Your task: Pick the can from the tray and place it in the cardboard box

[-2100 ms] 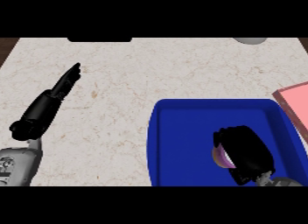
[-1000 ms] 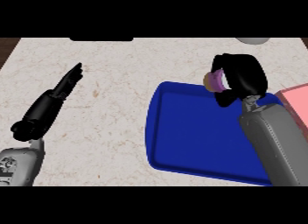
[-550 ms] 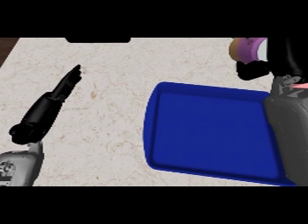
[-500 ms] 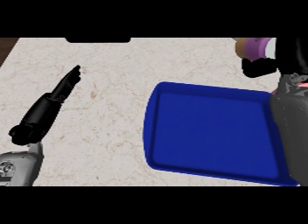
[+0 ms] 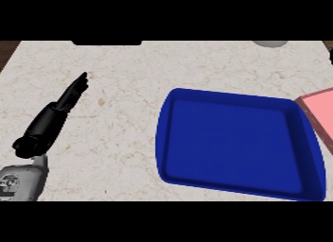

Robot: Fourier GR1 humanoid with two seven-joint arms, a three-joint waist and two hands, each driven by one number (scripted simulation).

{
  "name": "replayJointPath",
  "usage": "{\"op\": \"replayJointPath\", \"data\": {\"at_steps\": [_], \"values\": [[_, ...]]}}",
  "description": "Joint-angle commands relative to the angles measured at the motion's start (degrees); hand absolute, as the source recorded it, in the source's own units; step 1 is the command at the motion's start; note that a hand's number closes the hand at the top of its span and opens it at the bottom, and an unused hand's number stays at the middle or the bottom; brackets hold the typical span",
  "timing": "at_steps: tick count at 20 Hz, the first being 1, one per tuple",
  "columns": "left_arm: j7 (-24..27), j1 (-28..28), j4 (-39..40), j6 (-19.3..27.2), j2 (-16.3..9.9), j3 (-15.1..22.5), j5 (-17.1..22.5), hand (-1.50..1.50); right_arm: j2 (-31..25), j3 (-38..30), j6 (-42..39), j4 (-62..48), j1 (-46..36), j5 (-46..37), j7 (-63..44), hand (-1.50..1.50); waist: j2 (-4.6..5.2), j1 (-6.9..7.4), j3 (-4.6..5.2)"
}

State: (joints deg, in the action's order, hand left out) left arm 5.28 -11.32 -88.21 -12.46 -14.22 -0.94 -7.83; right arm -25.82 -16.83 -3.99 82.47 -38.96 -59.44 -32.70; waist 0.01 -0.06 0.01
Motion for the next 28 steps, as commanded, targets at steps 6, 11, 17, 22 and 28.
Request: {"op": "replayJointPath", "data": {"at_steps": [6,11,17,22,28], "values": [[-2.80,-2.85,-0.64,-1.60,0.07,-1.18,1.93,0.00,-12.25,-6.63,-9.39,-15.72,1.53,4.44,7.54,1.50,0.24,0.44,-0.03],[-0.57,0.98,-2.51,-0.31,0.83,0.83,-1.08,0.00,-15.98,-9.24,-17.54,-22.55,4.71,9.07,12.23,1.50,0.07,0.48,-0.04],[-2.28,-3.66,0.61,-1.53,-0.22,-1.34,0.32,0.00,-22.73,-9.12,-21.91,-35.72,5.76,8.81,20.12,1.50,0.36,0.57,-0.07],[-1.43,0.49,-2.02,-1.37,0.79,-1.23,0.47,0.00,-19.97,-8.36,-27.55,-31.63,9.13,13.71,26.40,-1.50,-0.08,0.05,-0.01],[-3.62,-0.94,-2.87,-1.27,0.82,-1.16,0.25,0.00,-18.23,-17.22,-16.41,-33.20,5.72,21.04,36.10,-1.50,-0.17,0.08,-0.16]]}}
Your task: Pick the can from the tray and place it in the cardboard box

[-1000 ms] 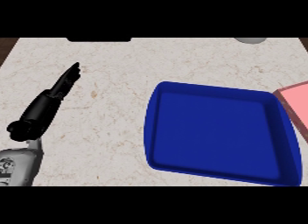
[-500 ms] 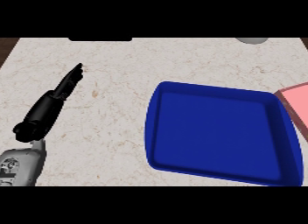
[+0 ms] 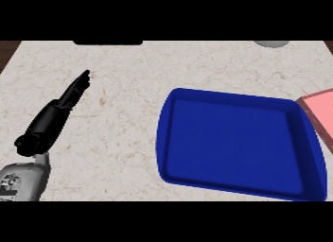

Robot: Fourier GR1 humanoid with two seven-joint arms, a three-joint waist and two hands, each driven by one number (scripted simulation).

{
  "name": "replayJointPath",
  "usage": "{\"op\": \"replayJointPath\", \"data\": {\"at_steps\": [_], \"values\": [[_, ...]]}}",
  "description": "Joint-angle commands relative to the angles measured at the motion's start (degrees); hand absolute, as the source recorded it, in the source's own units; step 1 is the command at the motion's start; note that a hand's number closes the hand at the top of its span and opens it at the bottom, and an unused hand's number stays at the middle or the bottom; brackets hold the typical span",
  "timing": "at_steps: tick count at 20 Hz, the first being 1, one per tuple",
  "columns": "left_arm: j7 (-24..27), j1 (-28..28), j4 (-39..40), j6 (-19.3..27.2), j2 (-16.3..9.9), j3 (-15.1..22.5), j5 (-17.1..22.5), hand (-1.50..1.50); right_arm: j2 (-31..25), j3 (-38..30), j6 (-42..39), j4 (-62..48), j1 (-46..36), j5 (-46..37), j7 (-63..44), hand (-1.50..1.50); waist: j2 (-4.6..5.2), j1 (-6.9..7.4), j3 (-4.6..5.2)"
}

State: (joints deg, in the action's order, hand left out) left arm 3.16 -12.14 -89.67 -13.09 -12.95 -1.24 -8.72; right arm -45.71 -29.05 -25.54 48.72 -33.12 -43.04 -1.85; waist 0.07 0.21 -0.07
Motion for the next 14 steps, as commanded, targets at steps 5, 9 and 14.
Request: {"op": "replayJointPath", "data": {"at_steps": [5,9,14], "values": [[1.92,2.04,1.03,-0.68,-1.28,-1.69,0.69,0.00,5.69,-22.43,9.84,-1.67,-7.41,19.74,1.55,-1.50,-0.47,-1.22,-0.09],[1.57,1.14,0.07,-1.72,-2.28,-2.48,1.51,0.00,3.26,-29.30,12.46,-5.74,-7.97,24.72,-0.12,-1.50,-0.01,-0.20,-0.02],[2.80,1.80,0.94,-1.87,-0.99,-1.44,0.94,0.00,-2.07,-32.52,13.61,-9.85,-3.63,28.13,4.05,-1.50,0.10,-0.09,0.02]]}}
